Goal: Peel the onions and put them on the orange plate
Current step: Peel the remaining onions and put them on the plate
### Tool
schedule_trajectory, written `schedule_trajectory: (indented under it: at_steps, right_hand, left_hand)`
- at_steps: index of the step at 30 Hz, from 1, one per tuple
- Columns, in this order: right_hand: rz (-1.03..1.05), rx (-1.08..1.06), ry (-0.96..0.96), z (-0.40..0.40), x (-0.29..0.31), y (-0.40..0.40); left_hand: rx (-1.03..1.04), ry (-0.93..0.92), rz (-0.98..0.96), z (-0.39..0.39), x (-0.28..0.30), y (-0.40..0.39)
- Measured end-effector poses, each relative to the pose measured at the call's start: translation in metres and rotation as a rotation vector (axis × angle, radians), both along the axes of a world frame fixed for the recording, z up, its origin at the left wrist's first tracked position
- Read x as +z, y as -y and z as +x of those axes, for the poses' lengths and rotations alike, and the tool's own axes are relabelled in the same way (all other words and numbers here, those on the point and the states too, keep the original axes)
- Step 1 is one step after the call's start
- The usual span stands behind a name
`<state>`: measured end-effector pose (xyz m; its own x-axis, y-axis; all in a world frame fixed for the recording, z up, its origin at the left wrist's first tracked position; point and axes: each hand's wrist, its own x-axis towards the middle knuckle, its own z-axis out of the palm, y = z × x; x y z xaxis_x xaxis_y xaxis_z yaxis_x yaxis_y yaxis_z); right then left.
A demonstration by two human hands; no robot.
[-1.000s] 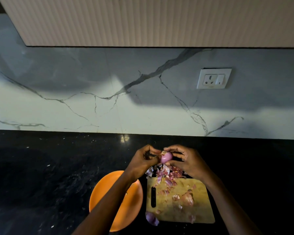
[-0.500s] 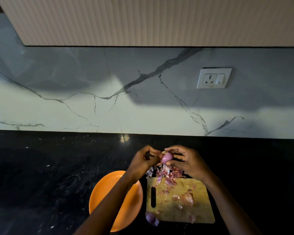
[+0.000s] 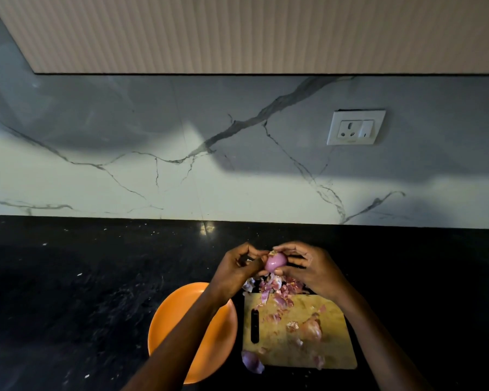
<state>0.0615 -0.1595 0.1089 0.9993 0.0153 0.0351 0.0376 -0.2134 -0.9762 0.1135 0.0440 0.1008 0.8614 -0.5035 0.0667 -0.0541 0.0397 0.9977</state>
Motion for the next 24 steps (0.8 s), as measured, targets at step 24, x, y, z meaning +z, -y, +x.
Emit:
schedule_trajectory:
  at_steps: [24]
  right_hand:
    - [0.03, -0.039, -0.009, -0.0007, -0.005, -0.0001]
  left_hand:
    - [0.075, 0.08, 0.062, 0.0034, -0.0074, 0.0026]
